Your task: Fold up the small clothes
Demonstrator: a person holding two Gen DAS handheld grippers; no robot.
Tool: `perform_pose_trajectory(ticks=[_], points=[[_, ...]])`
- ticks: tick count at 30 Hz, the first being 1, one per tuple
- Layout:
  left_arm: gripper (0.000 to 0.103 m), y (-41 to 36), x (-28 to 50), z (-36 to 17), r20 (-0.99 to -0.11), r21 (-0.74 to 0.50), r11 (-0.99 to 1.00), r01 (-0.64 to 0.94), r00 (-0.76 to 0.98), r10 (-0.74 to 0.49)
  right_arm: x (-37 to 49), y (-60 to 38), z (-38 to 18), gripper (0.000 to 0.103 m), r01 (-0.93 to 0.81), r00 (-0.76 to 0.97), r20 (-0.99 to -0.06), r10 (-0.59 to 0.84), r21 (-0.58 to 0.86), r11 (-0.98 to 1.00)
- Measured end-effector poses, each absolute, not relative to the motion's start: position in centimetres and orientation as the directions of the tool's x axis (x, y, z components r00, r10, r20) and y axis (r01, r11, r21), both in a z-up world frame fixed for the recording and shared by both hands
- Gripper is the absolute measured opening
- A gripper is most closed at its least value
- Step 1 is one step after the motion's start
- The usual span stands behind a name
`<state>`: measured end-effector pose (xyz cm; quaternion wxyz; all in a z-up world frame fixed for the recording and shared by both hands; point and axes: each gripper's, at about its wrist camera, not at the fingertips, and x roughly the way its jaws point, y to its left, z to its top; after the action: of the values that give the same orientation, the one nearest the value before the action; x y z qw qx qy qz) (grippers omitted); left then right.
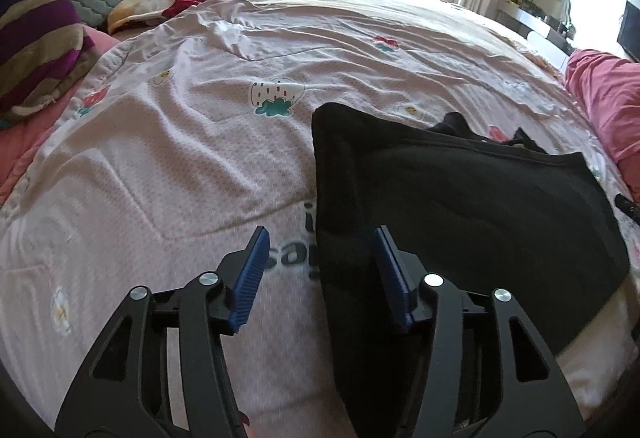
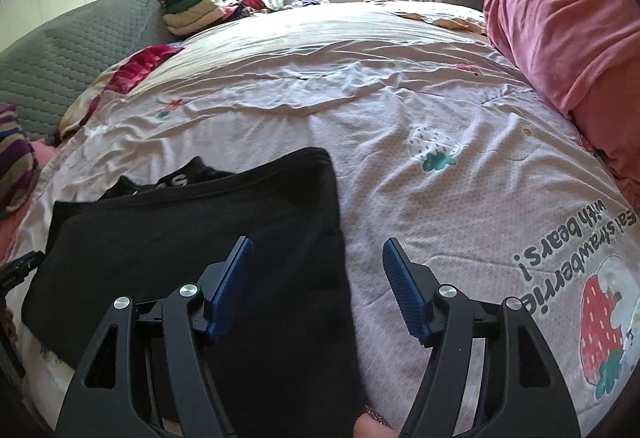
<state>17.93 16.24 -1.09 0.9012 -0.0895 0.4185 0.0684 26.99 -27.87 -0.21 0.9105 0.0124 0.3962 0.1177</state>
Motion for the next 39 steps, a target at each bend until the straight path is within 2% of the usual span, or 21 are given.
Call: perform_pose_trajectory(ticks=[5,8,14,19,30,34,39], points=[[0.048,13.9,15.9,0.7,-0.731,-0.13,0.979,-0.158,0.682,0.013,25.0,-26.3,0.2,0.066,-0.271,0.642,-0.716,0.276,0.125,0.954],[0.048,11.6,15.3,1.2,-0.726,-0.092,0.989,-0.115,0.688,0.012,23.6,-25.1,0.8,0.066,-0.329,0.636,-0.705,0.315,0.122,0.936],[0.048,10.6,14.7,-2.1,-0.789,-0.103,0.988,-0.117,0.615,-0.009,21.3,-24.1,0.0,0.066,-0.381,0.59,-0.728,0.35,0.131,0.915],[0.048,10.8,13.7,-2.9,-0.789,-0.131,0.983,-0.127,0.614,-0.026,21.1,-24.7,-2.8,0.066,-0.331,0.535,-0.8,0.271,0.097,0.939],[0.048,10.7,13.3,-2.5,-0.783,-0.139,0.981,-0.133,0.621,-0.026,19.8,-25.5,-2.7,0.066,-0.311,0.555,-0.782,0.284,0.122,0.943],[0.057,11.0,12.9,-1.1,-0.755,-0.148,0.98,-0.133,0.655,-0.026,19.2,-25.0,-1.8,0.079,-0.325,0.585,-0.758,0.288,0.106,0.94],[0.06,11.8,12.8,-0.9,-0.756,-0.159,0.976,-0.148,0.655,-0.024,18.5,-24.1,-1.1,0.085,-0.359,0.61,-0.733,0.301,0.082,0.93]])
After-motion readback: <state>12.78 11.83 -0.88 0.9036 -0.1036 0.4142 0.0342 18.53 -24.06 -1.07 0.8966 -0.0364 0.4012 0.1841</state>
